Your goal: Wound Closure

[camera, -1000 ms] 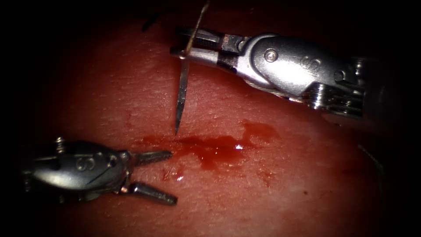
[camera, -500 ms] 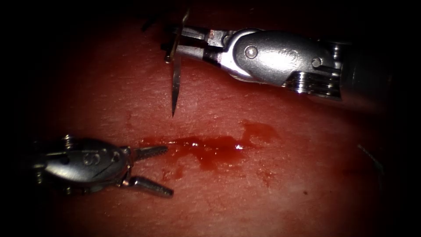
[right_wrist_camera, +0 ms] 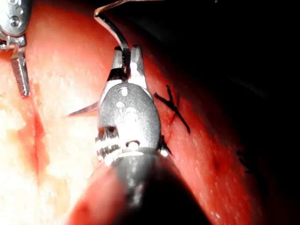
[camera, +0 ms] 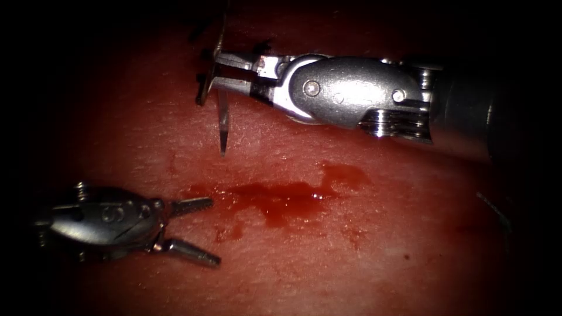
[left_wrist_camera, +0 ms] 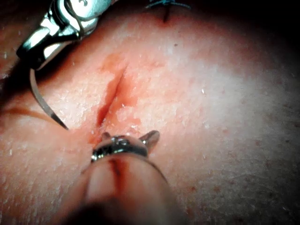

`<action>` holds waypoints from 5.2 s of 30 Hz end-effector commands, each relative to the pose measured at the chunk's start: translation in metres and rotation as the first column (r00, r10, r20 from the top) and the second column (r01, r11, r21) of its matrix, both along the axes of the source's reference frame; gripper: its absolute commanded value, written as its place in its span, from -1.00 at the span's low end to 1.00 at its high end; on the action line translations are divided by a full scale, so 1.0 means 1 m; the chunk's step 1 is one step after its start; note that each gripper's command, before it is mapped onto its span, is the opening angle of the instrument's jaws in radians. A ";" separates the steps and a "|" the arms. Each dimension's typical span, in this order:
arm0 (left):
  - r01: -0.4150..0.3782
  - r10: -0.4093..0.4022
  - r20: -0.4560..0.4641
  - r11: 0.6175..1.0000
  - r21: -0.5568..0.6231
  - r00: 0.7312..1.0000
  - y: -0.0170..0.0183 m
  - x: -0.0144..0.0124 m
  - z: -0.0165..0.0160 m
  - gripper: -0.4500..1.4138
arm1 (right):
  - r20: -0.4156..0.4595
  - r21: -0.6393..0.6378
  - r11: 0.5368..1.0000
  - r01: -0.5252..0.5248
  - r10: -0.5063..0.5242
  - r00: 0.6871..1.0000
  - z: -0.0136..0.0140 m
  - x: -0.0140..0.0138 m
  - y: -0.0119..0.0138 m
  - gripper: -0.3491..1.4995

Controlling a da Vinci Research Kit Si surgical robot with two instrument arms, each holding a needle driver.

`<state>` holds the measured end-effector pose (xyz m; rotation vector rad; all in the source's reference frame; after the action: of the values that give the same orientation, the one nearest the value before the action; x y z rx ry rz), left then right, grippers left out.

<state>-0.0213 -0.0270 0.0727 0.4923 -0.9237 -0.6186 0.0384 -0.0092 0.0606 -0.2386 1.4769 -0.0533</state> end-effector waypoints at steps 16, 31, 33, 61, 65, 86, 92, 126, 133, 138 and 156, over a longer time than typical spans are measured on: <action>-0.005 0.005 -0.014 1.000 0.029 1.000 -0.0004 0.0000 0.0002 -0.03 | -0.039 -0.248 0.967 0.065 -0.077 0.996 0.0016 -0.0010 -0.0071 -1.00; -0.023 0.025 -0.025 0.998 0.051 0.999 -0.0007 0.0015 -0.0003 -0.03 | -0.051 -0.280 0.956 0.084 -0.103 0.993 0.0048 -0.0014 -0.0111 -1.00; -0.023 0.025 -0.025 0.998 0.051 0.999 -0.0007 0.0015 -0.0003 -0.03 | -0.053 -0.277 0.958 0.076 -0.094 0.994 0.0046 -0.0015 -0.0107 -1.00; -0.018 0.020 -0.033 0.999 0.050 0.999 -0.0008 0.0010 -0.0003 -0.06 | 0.004 -0.127 0.987 0.097 -0.097 0.995 0.0083 -0.0025 -0.0122 -1.00; -0.018 0.020 -0.033 0.999 0.050 0.999 -0.0008 0.0010 -0.0003 -0.06 | 0.005 -0.125 0.987 0.104 -0.105 0.995 0.0079 -0.0025 -0.0125 -1.00; -0.020 0.022 -0.032 0.999 0.050 0.999 -0.0008 0.0012 -0.0004 -0.08 | 0.081 0.016 0.992 0.125 -0.126 0.989 0.0081 -0.0014 -0.0125 -1.00; -0.023 0.024 -0.033 0.998 0.051 0.999 -0.0008 0.0013 -0.0004 -0.08 | 0.100 0.086 0.989 0.122 -0.130 0.986 0.0085 -0.0014 -0.0127 -1.00; -0.026 0.028 -0.035 0.998 0.052 0.999 -0.0008 0.0014 -0.0005 -0.08 | 0.124 0.131 0.947 0.292 -0.308 0.943 0.0086 -0.0006 -0.0154 -1.00; -0.026 0.028 -0.034 0.998 0.052 0.999 -0.0007 0.0015 -0.0005 -0.08 | 0.171 0.113 0.950 0.291 -0.308 0.936 0.0085 -0.0007 -0.0145 -1.00; -0.026 0.028 -0.034 0.998 0.053 0.999 -0.0008 0.0015 -0.0005 -0.08 | 0.203 0.130 0.955 0.265 -0.287 0.936 0.0115 -0.0013 -0.0140 -1.00; -0.026 0.028 -0.033 0.998 0.057 0.999 -0.0006 0.0015 -0.0010 -0.08 | 0.109 0.201 0.954 0.224 -0.249 0.962 0.0080 -0.0021 -0.0124 -1.00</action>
<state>-0.0191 -0.0275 0.0712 0.5437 -0.8675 -0.6284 0.0356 -0.0218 0.0683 0.0973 1.3587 -0.1197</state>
